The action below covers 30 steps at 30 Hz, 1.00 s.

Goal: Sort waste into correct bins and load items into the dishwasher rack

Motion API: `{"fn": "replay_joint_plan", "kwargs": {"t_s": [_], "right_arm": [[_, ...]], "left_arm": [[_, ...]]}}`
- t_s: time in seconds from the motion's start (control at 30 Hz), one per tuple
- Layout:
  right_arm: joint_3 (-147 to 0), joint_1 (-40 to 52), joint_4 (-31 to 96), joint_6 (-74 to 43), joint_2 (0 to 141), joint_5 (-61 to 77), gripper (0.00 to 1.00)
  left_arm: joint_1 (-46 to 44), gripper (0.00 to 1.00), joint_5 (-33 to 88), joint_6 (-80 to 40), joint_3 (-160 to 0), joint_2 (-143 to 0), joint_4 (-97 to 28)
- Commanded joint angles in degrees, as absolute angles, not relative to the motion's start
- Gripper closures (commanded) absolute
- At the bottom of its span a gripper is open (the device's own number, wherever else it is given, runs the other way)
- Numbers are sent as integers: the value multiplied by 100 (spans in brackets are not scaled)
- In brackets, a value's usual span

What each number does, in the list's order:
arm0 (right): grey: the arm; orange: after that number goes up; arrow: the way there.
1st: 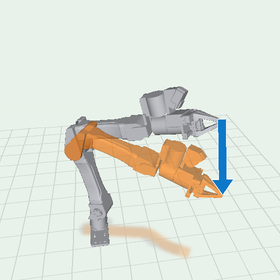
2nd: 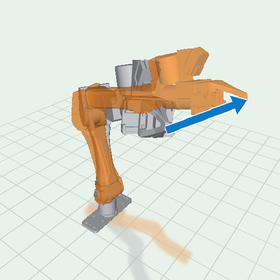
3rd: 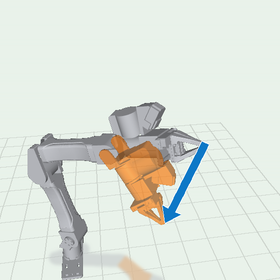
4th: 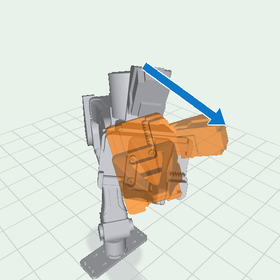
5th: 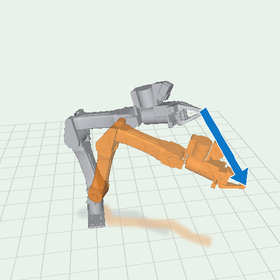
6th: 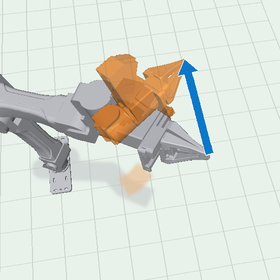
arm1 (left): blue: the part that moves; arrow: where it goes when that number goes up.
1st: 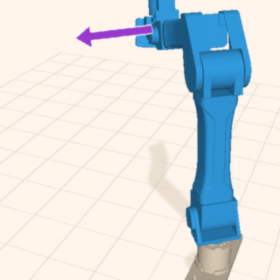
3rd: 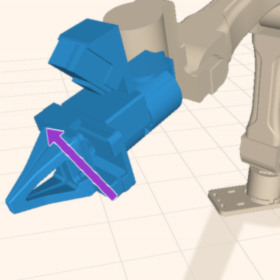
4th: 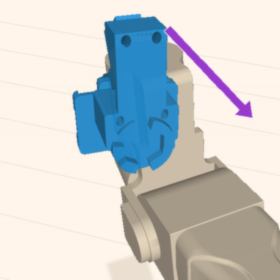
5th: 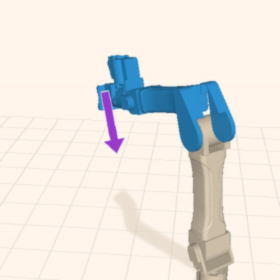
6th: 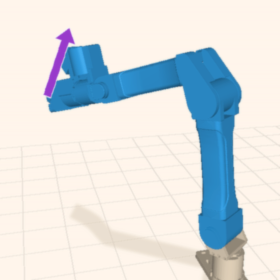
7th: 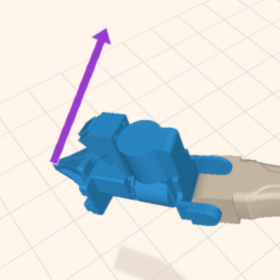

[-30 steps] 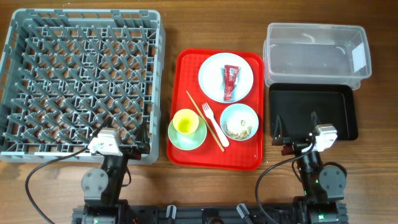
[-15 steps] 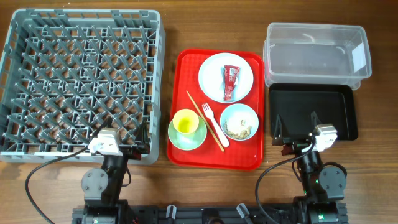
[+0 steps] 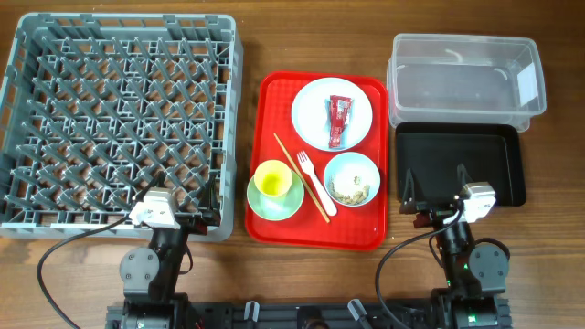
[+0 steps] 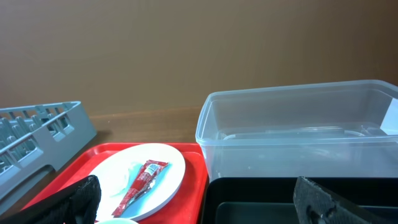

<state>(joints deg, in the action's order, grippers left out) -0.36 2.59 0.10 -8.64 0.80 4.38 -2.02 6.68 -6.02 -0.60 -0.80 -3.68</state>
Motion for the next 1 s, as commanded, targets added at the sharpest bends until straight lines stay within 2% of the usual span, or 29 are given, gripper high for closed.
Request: {"fn": "replay_joint_plan", "kwargs": {"t_s": [0.0, 0.4, 0.7, 0.8, 0.97], "right_arm": [[-30, 283, -8, -753, 93, 364, 0], [-30, 283, -12, -775, 93, 366, 0], [-130, 283, 12, -1315, 137, 368, 0], [-384, 283, 32, -1664, 377, 395, 0], [-1120, 283, 115, -1614, 1295, 408, 0]], "left_arm": [[-174, 0, 696, -489, -32, -38, -390], [-174, 0, 694, -486, -32, -38, -353], [-169, 0, 825, -744, -106, -58, -115], [-169, 0, 803, -819, -344, -244, -364], [-169, 0, 781, -816, -1076, -1076, -888]]}}
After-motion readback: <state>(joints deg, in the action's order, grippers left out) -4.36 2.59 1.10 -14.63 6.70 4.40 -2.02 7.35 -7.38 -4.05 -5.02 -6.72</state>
